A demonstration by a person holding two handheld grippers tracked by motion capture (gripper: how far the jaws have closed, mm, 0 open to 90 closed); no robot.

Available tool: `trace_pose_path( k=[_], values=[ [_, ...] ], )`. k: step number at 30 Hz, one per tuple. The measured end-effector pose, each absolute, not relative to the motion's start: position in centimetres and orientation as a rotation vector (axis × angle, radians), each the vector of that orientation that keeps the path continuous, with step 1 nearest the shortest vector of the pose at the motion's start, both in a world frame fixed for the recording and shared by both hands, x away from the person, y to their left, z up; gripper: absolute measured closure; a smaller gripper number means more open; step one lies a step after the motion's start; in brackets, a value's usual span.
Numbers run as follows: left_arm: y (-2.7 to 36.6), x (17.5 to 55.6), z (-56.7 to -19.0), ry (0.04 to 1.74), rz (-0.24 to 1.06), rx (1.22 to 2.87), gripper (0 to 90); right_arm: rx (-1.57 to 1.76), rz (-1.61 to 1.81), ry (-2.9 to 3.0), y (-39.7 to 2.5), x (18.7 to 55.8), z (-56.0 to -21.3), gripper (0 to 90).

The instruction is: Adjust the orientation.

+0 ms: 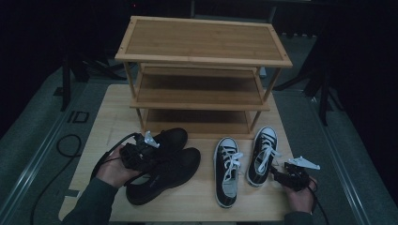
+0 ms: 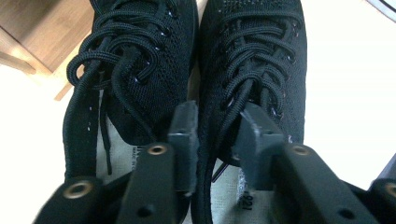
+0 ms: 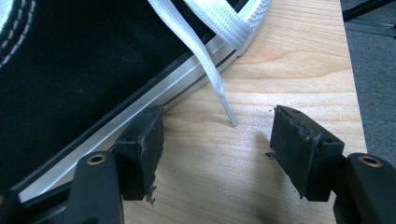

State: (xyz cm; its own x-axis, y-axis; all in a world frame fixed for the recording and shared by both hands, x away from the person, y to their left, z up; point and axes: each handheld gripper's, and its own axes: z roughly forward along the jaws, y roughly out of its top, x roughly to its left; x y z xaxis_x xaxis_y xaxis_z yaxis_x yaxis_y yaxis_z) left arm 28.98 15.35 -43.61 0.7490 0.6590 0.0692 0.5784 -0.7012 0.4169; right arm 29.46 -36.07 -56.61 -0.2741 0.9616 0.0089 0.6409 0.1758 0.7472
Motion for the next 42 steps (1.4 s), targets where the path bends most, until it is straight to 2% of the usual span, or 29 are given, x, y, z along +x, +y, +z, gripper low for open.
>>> trace_pose_path(
  k=[6, 13, 26, 33, 42],
  values=[
    [14.9, 28.9, -43.4, 0.973, 0.414, 2.61, 47.2, 1.506, 0.9, 1.986, -36.1, 29.5, -56.6, 34.5],
    [14.8, 29.1, -43.5, 1.0, 0.449, 2.618, 30.0, 1.506, 0.902, 1.986, -36.1, 29.5, -56.6, 34.4],
    [16.7, 30.2, -44.1, 1.029, 0.32, 2.588, 29.4, 1.506, 0.901, 1.986, -36.1, 29.5, -56.6, 34.4],
    [17.3, 30.4, -44.2, 0.991, 0.297, 2.586, 32.8, 1.505, 0.901, 1.986, -36.1, 29.5, -56.6, 34.4],
    [17.6, 30.8, -44.4, 0.974, 0.25, 2.591, 32.8, 1.505, 0.901, 1.986, -36.1, 29.5, -56.6, 34.4]
  ],
)
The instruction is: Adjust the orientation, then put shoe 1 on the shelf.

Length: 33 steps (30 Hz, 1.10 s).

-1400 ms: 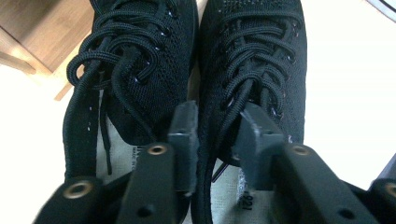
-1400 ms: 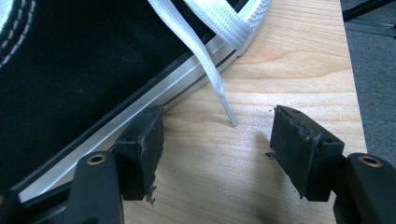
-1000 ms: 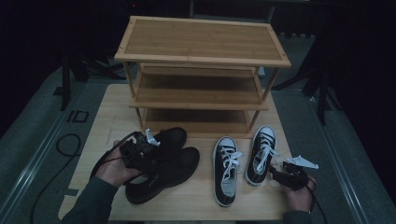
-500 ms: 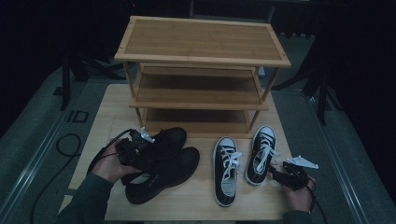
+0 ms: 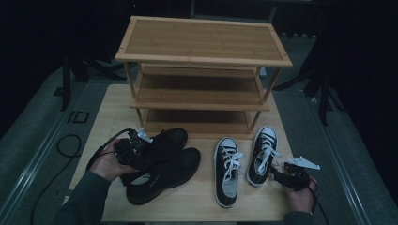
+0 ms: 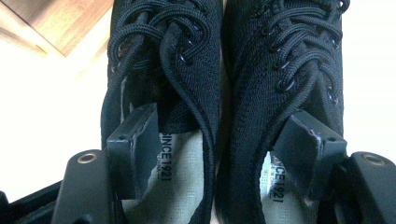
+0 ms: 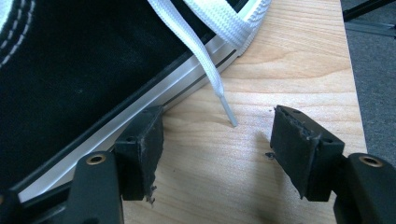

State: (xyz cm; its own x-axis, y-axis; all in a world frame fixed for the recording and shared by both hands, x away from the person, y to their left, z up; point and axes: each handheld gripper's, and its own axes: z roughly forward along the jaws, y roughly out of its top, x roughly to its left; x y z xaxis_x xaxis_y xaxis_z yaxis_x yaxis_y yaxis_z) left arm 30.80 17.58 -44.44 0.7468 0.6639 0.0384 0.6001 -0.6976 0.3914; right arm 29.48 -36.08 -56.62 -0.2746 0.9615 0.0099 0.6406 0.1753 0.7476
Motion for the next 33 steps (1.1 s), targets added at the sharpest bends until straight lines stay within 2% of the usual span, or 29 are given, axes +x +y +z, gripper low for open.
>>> trace_pose_path(
  k=[15, 33],
  values=[
    [17.7, 31.1, -45.5, 0.959, 0.213, 2.625, 33.4, 1.506, 0.901, 1.986, -36.1, 29.5, -56.6, 34.3],
    [17.6, 31.6, -46.2, 0.943, 0.147, 2.639, 39.2, 1.505, 0.902, 1.987, -36.1, 29.5, -56.6, 34.3]
  ],
)
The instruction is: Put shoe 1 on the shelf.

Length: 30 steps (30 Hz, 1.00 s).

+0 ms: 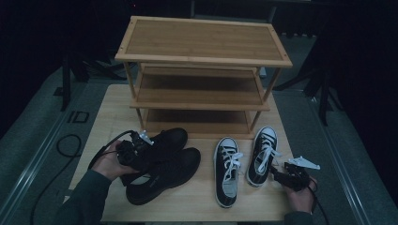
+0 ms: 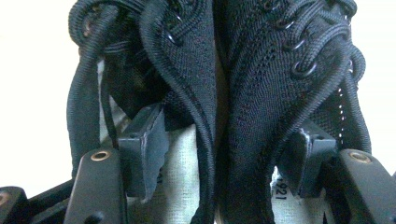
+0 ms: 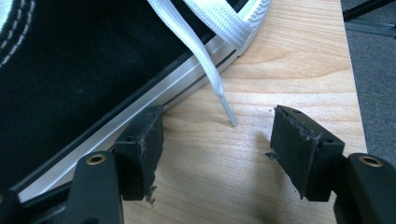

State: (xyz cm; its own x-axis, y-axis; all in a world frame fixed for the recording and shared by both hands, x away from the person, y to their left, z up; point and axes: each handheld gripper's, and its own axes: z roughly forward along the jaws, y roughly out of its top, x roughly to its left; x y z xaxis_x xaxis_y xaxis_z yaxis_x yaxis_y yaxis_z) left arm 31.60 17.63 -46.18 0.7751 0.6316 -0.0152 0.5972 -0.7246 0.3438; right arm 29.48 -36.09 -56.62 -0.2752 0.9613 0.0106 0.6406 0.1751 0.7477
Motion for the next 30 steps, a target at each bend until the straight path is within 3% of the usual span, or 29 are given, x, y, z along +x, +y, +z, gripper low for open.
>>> trace_pose_path(
  k=[15, 30],
  values=[
    [17.2, 32.0, -46.9, 0.945, 0.12, 2.682, 43.0, 1.505, 0.902, 1.987, -36.1, 29.5, -56.6, 34.3],
    [16.7, 32.5, -47.6, 0.969, 0.089, 2.714, 53.1, 1.505, 0.902, 1.987, -36.1, 29.5, -56.6, 34.3]
  ],
)
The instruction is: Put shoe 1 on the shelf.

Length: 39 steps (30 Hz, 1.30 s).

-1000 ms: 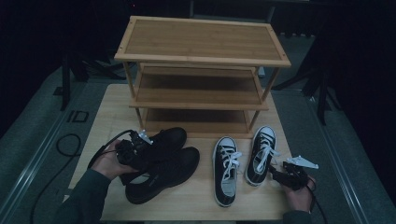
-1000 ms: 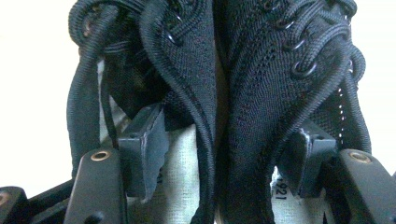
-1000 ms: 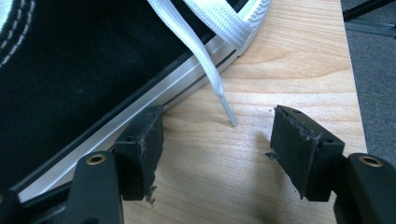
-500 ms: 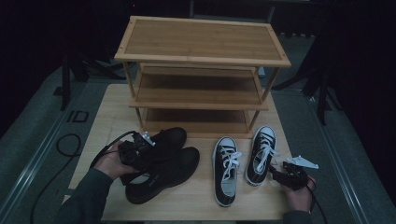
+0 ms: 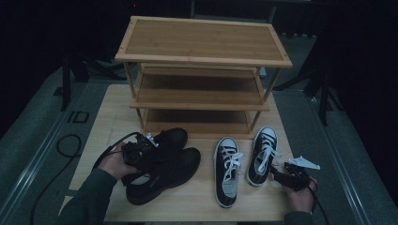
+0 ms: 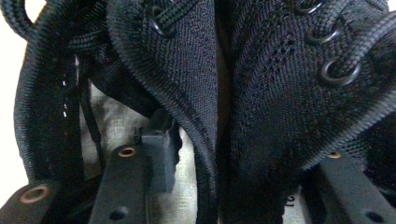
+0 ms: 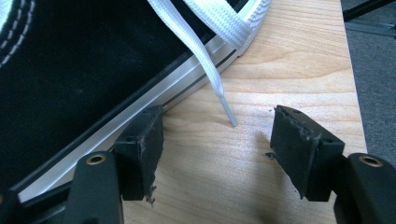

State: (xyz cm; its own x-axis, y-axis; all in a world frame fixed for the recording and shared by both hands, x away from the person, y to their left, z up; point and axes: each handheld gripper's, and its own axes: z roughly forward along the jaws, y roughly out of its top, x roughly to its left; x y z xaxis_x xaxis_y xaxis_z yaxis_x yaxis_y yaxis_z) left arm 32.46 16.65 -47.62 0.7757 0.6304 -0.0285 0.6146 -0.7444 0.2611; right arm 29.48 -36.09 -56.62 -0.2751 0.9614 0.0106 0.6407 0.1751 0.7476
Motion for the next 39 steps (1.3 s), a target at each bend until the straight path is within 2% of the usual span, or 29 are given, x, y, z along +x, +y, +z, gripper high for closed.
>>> trace_pose_path(
  k=[5, 11, 16, 39],
  values=[
    [16.39, 32.42, -47.69, 0.993, 0.094, 2.719, 59.0, 1.505, 0.901, 1.987, -36.09, 29.48, -56.62, 34.3],
    [16.24, 32.3, -47.63, 0.994, 0.111, 2.724, 73.9, 1.505, 0.902, 1.987, -36.09, 29.48, -56.62, 34.3],
    [16.02, 32.05, -47.57, 0.999, 0.149, 2.73, 80.8, 1.506, 0.902, 1.987, -36.09, 29.48, -56.62, 34.3],
    [15.87, 32.39, -47.09, 1.045, 0.154, 2.699, 83.3, 1.504, 0.903, 1.988, -36.11, 29.5, -56.62, 34.3]
  ],
)
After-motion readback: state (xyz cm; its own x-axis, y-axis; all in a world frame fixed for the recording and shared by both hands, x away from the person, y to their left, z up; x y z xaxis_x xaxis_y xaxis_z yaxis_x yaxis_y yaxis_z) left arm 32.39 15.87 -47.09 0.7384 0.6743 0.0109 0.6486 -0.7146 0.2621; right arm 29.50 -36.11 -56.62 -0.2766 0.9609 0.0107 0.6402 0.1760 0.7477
